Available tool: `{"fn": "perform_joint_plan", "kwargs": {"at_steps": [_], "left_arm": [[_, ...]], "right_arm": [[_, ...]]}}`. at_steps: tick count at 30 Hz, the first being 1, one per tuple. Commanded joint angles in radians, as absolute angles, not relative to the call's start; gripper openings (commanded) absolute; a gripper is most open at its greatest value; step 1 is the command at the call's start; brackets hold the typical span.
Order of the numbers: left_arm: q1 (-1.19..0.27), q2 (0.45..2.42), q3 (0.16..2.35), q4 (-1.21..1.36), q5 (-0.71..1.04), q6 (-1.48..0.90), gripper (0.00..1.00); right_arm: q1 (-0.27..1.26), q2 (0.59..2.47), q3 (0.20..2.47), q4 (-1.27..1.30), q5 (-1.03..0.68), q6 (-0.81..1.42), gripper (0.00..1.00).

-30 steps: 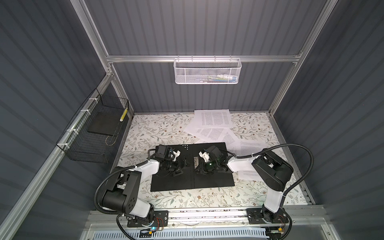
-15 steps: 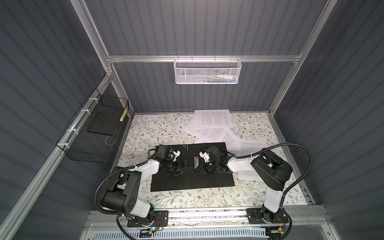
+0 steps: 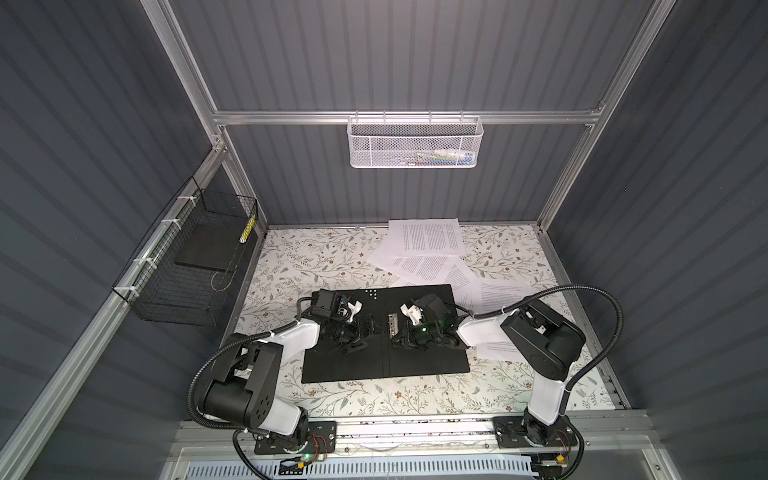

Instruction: Put the files into the folder

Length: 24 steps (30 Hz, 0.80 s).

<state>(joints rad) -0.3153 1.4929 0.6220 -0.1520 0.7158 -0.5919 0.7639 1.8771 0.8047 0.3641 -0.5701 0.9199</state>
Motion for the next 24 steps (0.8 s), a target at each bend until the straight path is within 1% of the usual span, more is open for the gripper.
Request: {"fn": "perform_joint_plan", "kwargs": {"at_steps": [1, 5, 11, 14, 17, 20, 24], "left_arm": [[-0.311, 1.569, 0.559, -0.334, 0.509, -0.571, 1.00], [-0.310, 1.572, 0.562, -0.348, 0.491, -0.573, 1.00], [-0.307, 1.560, 0.565, -0.362, 0.468, -0.581, 1.00], [-0.304, 1.545, 0.565, -0.376, 0.456, -0.583, 1.00], [-0.304, 1.534, 0.559, -0.377, 0.455, -0.595, 1.00], [-0.304, 1.541, 0.555, -0.381, 0.459, -0.597, 1.00], [-0.304, 1.537, 0.547, -0.387, 0.447, -0.593, 1.00]], "right_arm": [[0.727, 1.902, 0.776, 0.250, -0.507, 0.924, 0.00], [0.725, 1.892, 0.803, 0.103, -0.434, 0.898, 0.00], [0.723, 1.914, 0.802, 0.042, -0.385, 0.902, 0.00], [0.727, 1.894, 0.811, 0.003, -0.353, 0.895, 0.00], [0.724, 1.893, 0.792, 0.009, -0.362, 0.901, 0.00], [0.727, 1.897, 0.746, 0.091, -0.399, 0.931, 0.00], [0.735, 1.901, 0.718, 0.122, -0.376, 0.947, 0.00]]}}
